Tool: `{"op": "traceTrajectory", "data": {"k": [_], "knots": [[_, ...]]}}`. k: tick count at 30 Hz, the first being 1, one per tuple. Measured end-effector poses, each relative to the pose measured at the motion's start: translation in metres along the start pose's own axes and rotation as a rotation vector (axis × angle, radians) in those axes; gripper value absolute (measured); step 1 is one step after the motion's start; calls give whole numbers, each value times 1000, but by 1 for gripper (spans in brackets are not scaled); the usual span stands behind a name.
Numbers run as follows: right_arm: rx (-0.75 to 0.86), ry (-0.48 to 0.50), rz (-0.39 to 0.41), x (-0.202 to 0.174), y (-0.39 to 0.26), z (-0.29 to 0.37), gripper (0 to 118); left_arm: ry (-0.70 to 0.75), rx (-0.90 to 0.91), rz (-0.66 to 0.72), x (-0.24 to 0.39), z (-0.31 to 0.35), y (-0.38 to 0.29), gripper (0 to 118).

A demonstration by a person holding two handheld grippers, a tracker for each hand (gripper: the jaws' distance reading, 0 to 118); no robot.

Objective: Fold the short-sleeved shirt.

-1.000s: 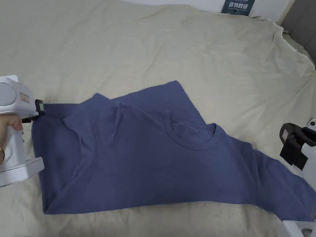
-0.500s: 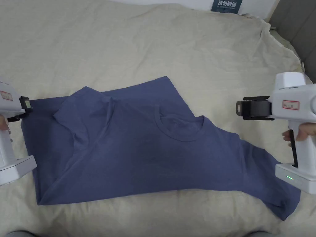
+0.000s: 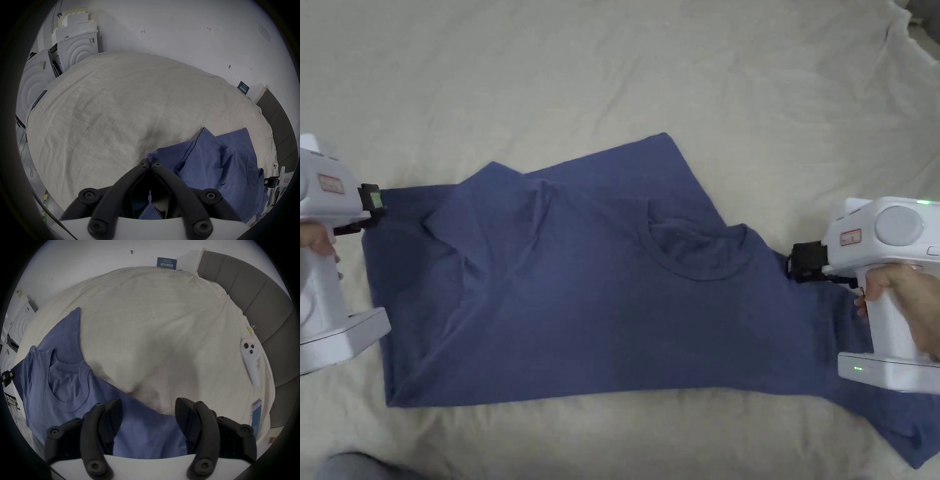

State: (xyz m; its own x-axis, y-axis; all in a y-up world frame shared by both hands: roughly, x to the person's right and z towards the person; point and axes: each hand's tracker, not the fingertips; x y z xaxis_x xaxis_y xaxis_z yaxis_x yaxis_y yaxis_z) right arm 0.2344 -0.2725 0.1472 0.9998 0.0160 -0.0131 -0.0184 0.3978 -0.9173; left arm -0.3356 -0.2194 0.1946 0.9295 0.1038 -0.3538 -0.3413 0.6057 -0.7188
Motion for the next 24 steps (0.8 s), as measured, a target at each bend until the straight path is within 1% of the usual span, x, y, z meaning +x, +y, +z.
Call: {"op": "traceTrajectory", "data": {"k": [1,2,4,6,7,10,11,13,15,17,20,22,24], "knots": [[-3,5,6,-3,-1,-1,17,4,-4,-4,0,-2,0,0],[-3,5,14,-5,-3,-2,3,7,-8,-7,0,-4,-1,0],[5,-14,12,-9,-6,1,3,15,-16,-9,0,-7,-3,0],[-16,37,-4,-5,-6,6,2,18,-26,-4,-2,-9,-3,0],[-17,43,-13,-2,-5,12,2,20,-29,0,-3,-8,-3,0],[62,61,-48,12,0,43,2,3,-17,49,-9,-1,0,0],[86,84,-66,17,1,56,2,-14,-8,76,-11,4,2,0],[143,164,-109,29,2,91,2,-52,16,127,-17,16,9,0],[224,205,-115,39,1,126,2,-110,33,182,-23,31,15,0],[286,194,-113,46,-2,159,2,-153,59,221,-29,45,20,0],[395,157,-87,56,-7,215,2,-167,104,200,-32,71,27,0],[472,133,-104,64,-13,254,2,-142,165,159,-33,93,36,0],[560,131,-119,71,-19,290,2,-147,218,161,-38,114,45,0]]}}
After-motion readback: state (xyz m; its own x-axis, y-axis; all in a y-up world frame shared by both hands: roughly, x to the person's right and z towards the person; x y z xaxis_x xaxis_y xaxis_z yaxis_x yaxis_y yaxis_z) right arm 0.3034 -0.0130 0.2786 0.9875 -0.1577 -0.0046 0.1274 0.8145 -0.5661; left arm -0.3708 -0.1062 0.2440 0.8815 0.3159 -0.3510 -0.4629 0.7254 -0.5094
